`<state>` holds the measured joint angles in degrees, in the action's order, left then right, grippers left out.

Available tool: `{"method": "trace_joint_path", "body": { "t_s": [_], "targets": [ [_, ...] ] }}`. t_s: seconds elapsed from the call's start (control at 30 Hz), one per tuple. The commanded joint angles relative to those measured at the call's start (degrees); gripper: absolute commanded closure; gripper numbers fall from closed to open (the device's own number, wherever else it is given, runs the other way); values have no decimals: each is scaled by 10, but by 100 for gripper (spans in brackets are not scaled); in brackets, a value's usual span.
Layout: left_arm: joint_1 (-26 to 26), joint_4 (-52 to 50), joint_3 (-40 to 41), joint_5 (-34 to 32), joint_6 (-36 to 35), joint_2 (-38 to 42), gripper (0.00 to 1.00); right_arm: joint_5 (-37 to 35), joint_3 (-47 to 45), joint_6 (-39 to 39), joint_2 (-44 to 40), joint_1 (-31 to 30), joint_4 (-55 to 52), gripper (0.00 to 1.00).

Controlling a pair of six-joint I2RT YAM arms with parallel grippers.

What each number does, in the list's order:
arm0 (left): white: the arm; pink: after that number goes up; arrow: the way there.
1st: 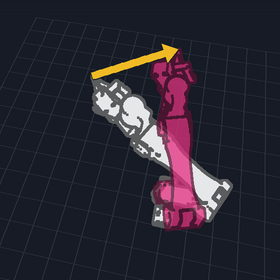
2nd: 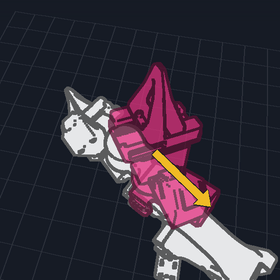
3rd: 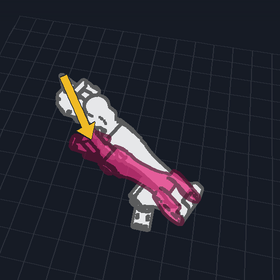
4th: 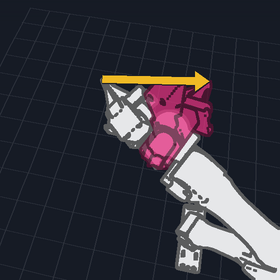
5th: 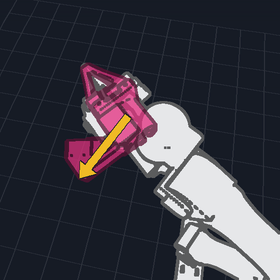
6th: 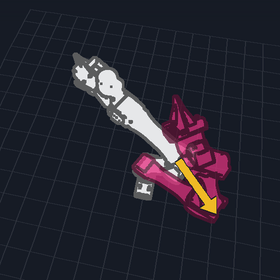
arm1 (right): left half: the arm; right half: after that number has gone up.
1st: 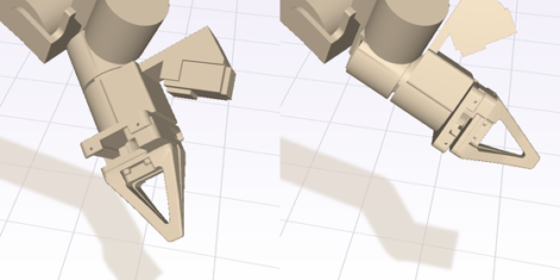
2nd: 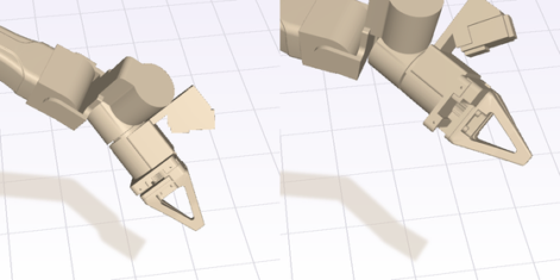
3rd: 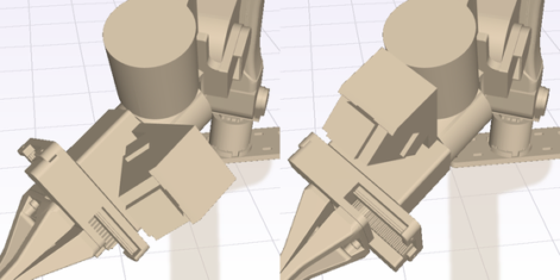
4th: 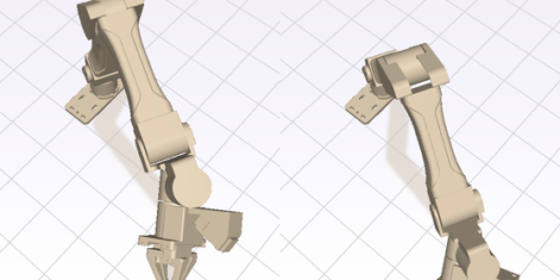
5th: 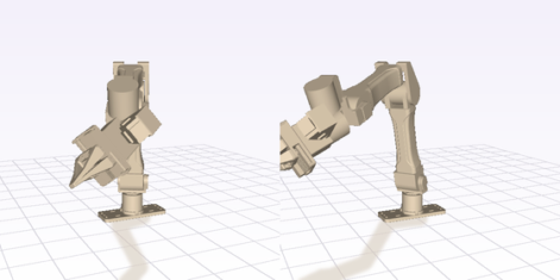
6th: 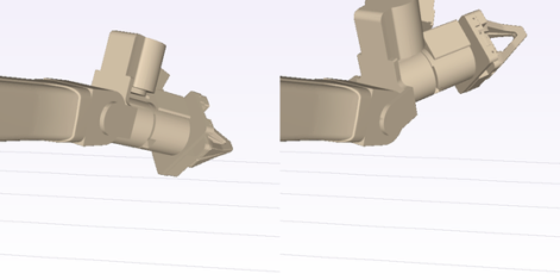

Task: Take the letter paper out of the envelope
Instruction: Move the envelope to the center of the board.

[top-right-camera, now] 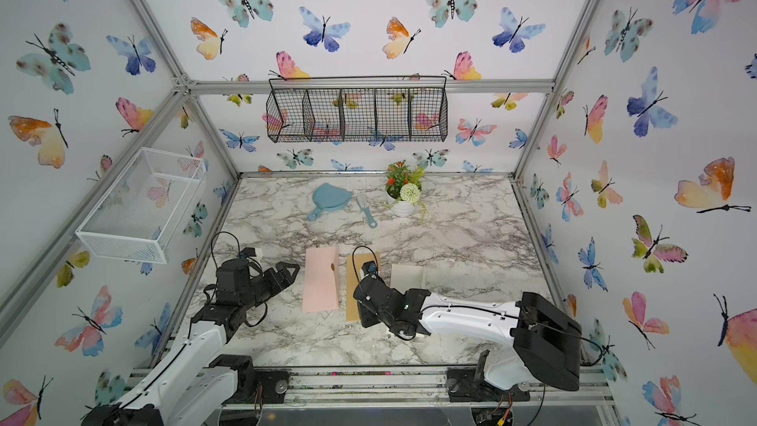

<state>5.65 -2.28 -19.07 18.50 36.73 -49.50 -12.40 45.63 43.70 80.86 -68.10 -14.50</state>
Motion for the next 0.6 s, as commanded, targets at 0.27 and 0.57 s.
{"method": "trace_joint_path", "body": {
  "t_s": [0.27, 0.57],
  "targets": [
    [2, 18, 0, 22, 14, 6, 13, -108, -8, 6, 57, 1, -12, 47],
    [2, 18, 7, 26, 23, 23, 13, -102, -12, -31, 101, 53, 50, 70]
  ]
}}
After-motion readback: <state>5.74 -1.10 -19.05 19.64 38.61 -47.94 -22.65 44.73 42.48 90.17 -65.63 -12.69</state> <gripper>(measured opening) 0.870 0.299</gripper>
